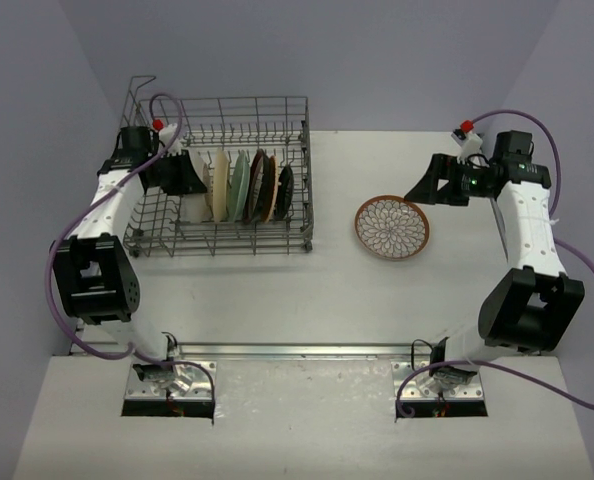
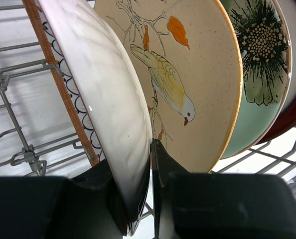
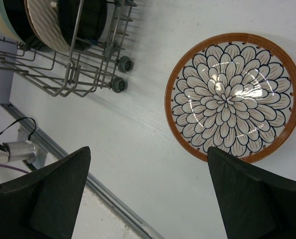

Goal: Unload the plates from the dish rack

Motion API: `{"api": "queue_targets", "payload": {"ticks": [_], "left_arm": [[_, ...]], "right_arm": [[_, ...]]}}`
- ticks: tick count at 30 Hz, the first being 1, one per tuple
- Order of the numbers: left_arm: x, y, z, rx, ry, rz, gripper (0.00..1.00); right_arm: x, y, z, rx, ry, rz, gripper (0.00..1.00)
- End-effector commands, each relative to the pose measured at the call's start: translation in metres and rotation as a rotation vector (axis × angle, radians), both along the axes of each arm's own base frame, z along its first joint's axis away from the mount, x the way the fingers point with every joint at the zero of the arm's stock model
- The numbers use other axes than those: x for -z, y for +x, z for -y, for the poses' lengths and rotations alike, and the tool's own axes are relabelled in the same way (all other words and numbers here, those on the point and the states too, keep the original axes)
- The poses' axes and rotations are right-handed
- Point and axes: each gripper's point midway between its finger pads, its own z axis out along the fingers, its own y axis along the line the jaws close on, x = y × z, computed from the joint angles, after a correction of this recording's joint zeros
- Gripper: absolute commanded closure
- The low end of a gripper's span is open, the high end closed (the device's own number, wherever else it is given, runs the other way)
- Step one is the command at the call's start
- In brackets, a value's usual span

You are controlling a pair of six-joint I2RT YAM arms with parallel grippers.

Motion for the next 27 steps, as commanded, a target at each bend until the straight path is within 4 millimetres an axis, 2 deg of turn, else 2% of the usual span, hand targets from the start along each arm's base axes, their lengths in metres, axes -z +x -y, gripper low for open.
{"api": "queue_targets", "payload": {"ticks": [1, 3, 7, 10, 11, 16, 21, 25, 27], "left_arm": [[-0.073, 0.003, 0.003, 0.040, -0.061, 0.159, 1.00], [-0.086, 0.000, 0.001, 0.044, -0.076, 0.168, 1.00], [-0.149, 0.002, -0.004, 0.082, -0.134, 0.284, 1.00], [-0.181, 0.001, -0.002, 0.097, -0.133, 0.343, 1.00], [-0.200, 0.002, -0.002, 0.105, -0.120, 0.386, 1.00], [-0.249, -0.001, -0.007, 0.125, 0.025, 0.532, 1.00], [-0.247, -0.016, 0.039, 0.315, 0.412, 0.661, 1.00], [-0.234, -0.056, 0.090, 0.469, 0.690, 0.830, 1.00], [-0.225, -0.071, 0.111, 0.540, 0.779, 0.857, 1.00]], "right_arm": [[-0.017, -0.002, -0.009, -0.028, 0.023, 0.074, 0.01], [-0.017, -0.003, -0.010, -0.030, 0.028, 0.078, 0.01], [-0.019, -0.004, -0.013, -0.022, 0.051, 0.072, 0.01], [-0.024, -0.003, -0.014, -0.017, 0.067, 0.072, 0.01], [-0.027, -0.003, -0.016, -0.020, 0.074, 0.076, 0.01], [-0.040, 0.000, -0.017, -0.003, 0.096, 0.089, 0.01], [-0.054, 0.002, -0.020, 0.021, 0.136, 0.103, 0.01], [-0.067, 0.005, -0.022, 0.040, 0.162, 0.113, 0.01], [-0.074, 0.004, -0.024, 0.038, 0.172, 0.128, 0.01]]}}
